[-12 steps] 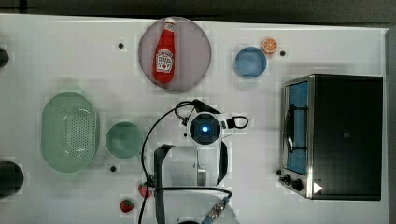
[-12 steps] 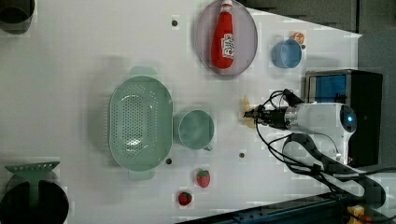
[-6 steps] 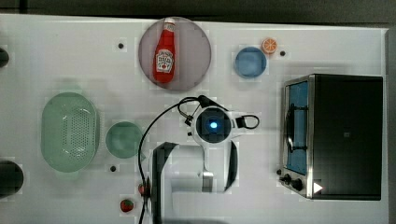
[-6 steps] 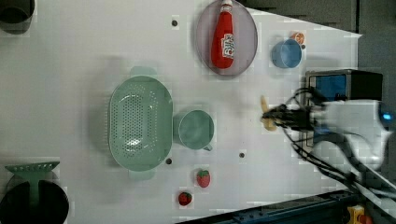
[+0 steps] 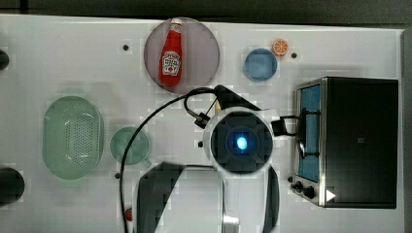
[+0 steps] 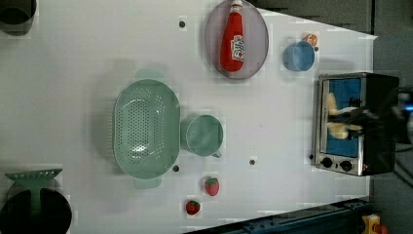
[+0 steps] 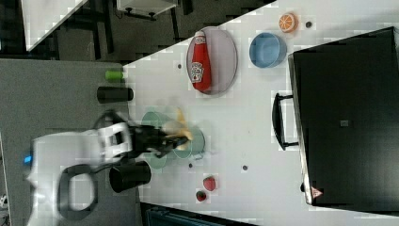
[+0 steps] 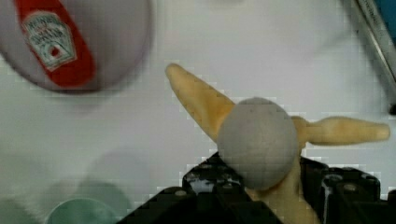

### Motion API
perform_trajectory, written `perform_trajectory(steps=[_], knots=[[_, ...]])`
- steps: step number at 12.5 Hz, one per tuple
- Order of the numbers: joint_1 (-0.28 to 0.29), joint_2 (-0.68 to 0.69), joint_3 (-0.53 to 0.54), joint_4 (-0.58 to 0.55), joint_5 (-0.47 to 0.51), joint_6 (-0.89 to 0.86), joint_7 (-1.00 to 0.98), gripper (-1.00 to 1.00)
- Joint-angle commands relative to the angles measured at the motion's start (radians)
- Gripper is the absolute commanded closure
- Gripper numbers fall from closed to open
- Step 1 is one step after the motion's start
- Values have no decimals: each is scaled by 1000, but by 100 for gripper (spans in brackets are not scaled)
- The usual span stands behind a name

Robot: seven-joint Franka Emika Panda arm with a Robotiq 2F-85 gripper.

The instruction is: Pick Banana and place it in mug.

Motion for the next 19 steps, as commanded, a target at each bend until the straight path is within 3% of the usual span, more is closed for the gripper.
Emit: perform_trajectory(steps=[1, 7, 10, 12, 19], knots=[[15, -18, 13, 46, 18, -140, 6, 26], [52, -36, 206, 58, 42, -183, 311, 26], [62, 8, 323, 57, 110, -164, 474, 26], [63, 59, 385, 57, 149, -108, 528, 26], [65, 308, 512, 44, 145, 175, 782, 26]])
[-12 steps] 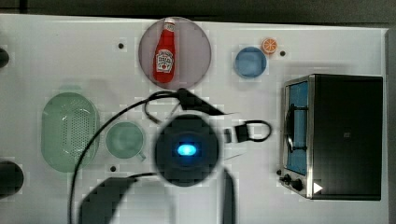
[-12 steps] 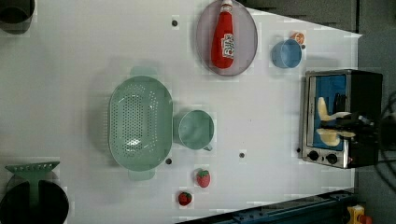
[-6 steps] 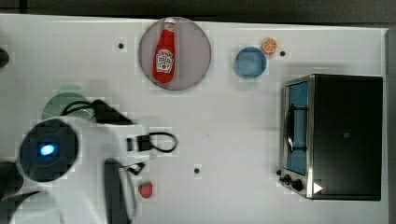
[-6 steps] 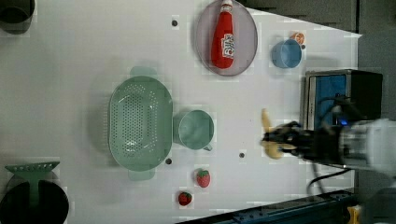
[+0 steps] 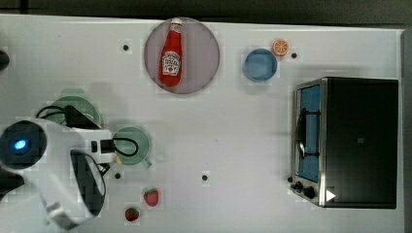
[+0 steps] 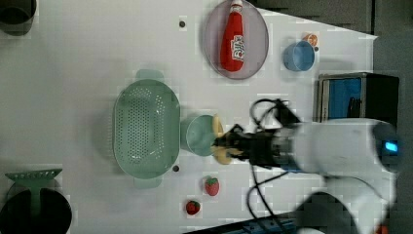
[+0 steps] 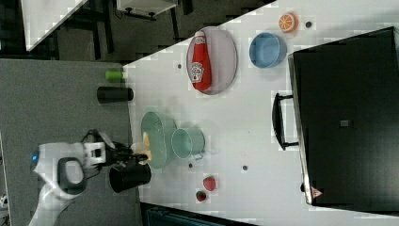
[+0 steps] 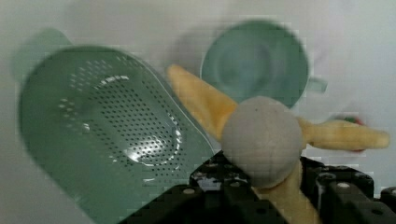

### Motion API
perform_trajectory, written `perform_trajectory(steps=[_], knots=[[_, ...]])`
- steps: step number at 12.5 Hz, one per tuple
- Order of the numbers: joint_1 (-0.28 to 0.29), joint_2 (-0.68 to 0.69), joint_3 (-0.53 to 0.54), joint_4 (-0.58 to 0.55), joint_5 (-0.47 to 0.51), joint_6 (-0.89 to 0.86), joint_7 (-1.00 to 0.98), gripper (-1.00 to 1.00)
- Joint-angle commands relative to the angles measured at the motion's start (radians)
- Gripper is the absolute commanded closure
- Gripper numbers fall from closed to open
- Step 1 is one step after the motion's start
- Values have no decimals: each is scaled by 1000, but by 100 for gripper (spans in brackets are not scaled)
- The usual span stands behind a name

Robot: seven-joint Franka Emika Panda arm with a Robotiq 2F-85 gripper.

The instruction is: Pick Banana and place it in mug.

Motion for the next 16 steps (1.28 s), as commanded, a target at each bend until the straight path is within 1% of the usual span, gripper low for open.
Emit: perform_trajectory(steps=[1, 3, 4, 6, 7, 8, 11, 13, 14, 16], knots=[[-29, 46, 6, -21, -6, 76, 141, 26], [-29, 100, 5, -49, -43, 180, 141, 26], [-29, 121, 0, -66, -77, 222, 141, 26], [-30, 148, -12, -94, -126, 276, 154, 26], [-30, 160, -17, -103, -133, 299, 159, 26], [-30, 173, -18, -112, -133, 314, 159, 18], [-29, 198, -17, -127, -133, 377, 159, -46], [-30, 195, -20, -129, -133, 378, 159, -91], [-30, 187, -21, -128, -133, 378, 159, -100], [-33, 143, -29, -125, -133, 373, 159, -100]])
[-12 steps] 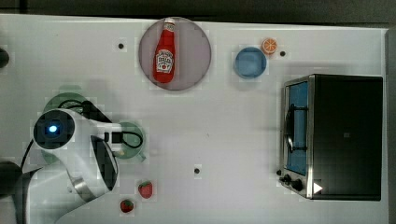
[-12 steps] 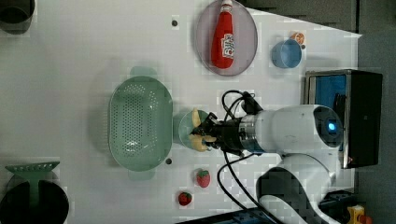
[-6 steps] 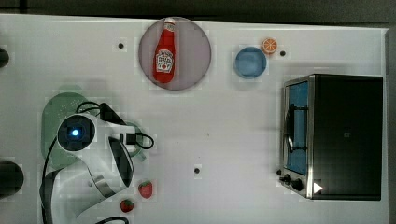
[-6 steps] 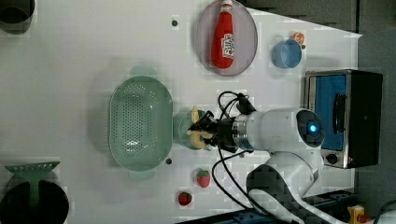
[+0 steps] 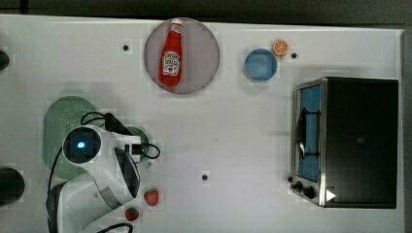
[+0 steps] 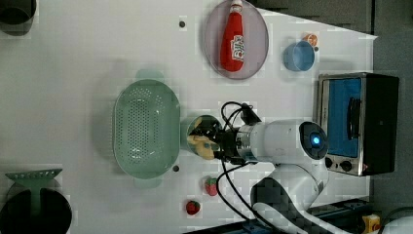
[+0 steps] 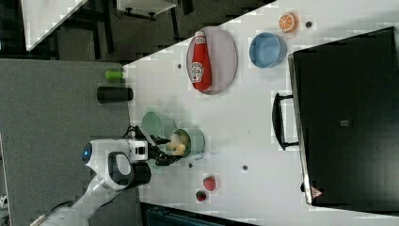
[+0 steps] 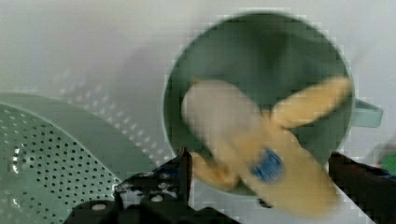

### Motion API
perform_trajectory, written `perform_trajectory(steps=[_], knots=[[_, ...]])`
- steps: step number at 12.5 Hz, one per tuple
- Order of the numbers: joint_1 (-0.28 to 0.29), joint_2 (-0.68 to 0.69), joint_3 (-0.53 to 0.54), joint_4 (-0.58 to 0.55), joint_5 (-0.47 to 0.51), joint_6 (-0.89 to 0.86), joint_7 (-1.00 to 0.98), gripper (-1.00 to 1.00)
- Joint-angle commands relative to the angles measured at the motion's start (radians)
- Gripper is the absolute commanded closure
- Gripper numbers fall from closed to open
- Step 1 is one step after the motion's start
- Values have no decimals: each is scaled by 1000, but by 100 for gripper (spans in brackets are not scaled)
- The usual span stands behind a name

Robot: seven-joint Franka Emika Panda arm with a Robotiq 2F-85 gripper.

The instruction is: Pick Banana and place it in mug.

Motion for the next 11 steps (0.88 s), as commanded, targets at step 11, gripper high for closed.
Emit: perform_trajectory(steps=[11], knots=[[-38, -475, -260, 354, 11, -715, -93, -100]])
